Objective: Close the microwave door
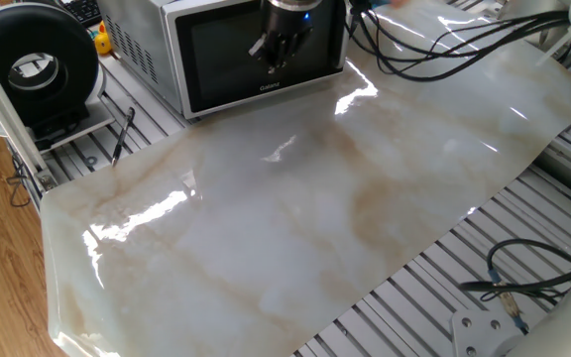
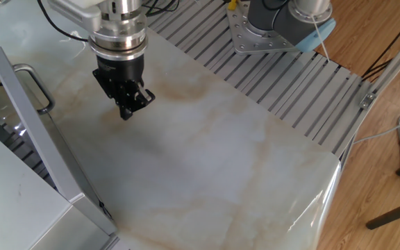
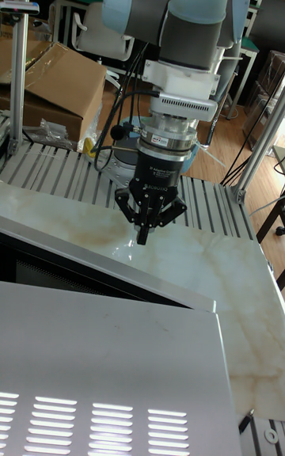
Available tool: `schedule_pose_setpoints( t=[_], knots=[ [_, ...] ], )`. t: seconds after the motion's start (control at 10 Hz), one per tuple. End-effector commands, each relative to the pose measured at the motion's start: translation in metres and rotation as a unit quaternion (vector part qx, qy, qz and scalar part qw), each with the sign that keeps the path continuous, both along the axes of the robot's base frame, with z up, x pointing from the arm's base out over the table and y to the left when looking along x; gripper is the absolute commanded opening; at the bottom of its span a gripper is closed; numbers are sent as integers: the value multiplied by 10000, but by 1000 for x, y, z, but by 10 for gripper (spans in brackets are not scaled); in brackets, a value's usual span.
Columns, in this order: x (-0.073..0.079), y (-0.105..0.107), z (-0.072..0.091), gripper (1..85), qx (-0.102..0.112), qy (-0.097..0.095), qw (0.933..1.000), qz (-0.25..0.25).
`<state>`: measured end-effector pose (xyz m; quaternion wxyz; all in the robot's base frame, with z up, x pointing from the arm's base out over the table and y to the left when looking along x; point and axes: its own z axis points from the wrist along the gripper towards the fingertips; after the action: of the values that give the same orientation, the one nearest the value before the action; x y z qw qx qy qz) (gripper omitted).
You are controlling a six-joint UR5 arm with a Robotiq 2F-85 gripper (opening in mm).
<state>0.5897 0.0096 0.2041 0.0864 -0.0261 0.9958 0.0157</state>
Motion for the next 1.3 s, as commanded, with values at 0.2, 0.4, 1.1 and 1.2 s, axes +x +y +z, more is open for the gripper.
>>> schedule_pose_setpoints(
  t=[0.2, 0.4, 1.1, 1.2],
  knots=[
    [-15, -3, 30, 13, -104, 230, 9993, 288],
    [-4, -4, 32, 13, -140, 0, 9994, 320],
    [-5, -45, 36, 13, -314, 255, 9972, 625],
    [-5, -52, 41, 13, -310, 369, 9964, 703]
  ],
)
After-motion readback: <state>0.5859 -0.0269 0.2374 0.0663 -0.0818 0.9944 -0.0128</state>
